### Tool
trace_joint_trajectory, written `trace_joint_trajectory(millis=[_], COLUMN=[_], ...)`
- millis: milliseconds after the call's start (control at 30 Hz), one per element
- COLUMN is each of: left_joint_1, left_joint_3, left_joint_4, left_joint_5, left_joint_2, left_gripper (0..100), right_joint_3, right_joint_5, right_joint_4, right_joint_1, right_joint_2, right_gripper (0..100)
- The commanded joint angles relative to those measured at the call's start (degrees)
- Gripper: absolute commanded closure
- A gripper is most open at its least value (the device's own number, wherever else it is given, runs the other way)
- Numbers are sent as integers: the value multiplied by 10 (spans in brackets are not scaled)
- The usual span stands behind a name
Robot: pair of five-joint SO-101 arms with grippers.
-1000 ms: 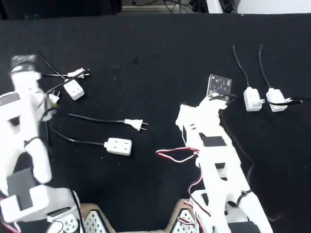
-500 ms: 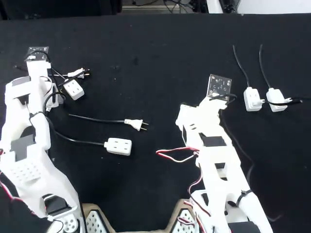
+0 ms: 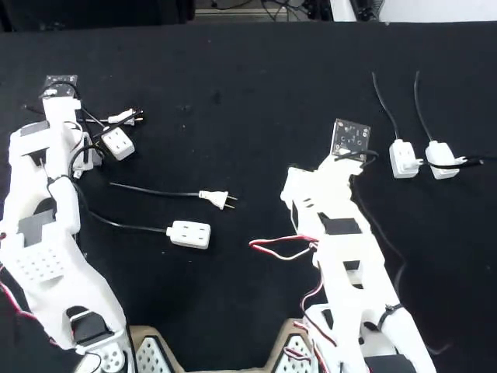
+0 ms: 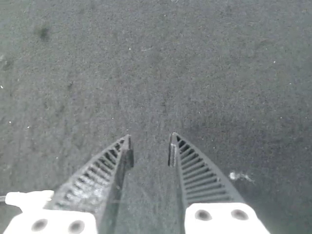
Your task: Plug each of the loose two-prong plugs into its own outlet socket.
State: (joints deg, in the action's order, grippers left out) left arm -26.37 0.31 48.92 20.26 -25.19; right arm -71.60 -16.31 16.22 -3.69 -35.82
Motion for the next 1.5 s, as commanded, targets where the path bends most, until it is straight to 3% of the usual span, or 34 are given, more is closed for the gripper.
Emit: trace_joint_trajectory(millis=[0, 167, 300, 367, 567, 867, 1133, 1300, 1467], left_joint_1=[-15, -12, -6, -1, 1, 15, 95, 158, 246], left_joint_3=[-54, -59, -62, -65, -109, -112, -112, -112, -35], left_joint_4=[-4, 0, 49, 91, 203, 318, 467, 479, 408], left_joint_5=[-4, -4, -5, -5, -8, -9, -29, -116, -196], left_joint_2=[-18, -20, -20, -19, 13, 178, 318, 403, 441], left_gripper=[790, 814, 980, 948, 970, 970, 970, 970, 970], right_joint_3=[41, 41, 41, 41, 42, 42, 38, 51, 23], right_joint_5=[-4, -4, -4, -4, -4, -4, -4, -10, -6], right_joint_4=[-11, -11, -11, -11, -11, -11, -9, 72, 98], right_joint_1=[-5, -5, -5, -5, -5, -5, -6, -47, -120], right_joint_2=[-20, -20, -20, -20, -20, -20, -20, -39, -101], right_gripper=[881, 881, 881, 881, 881, 881, 881, 881, 880])
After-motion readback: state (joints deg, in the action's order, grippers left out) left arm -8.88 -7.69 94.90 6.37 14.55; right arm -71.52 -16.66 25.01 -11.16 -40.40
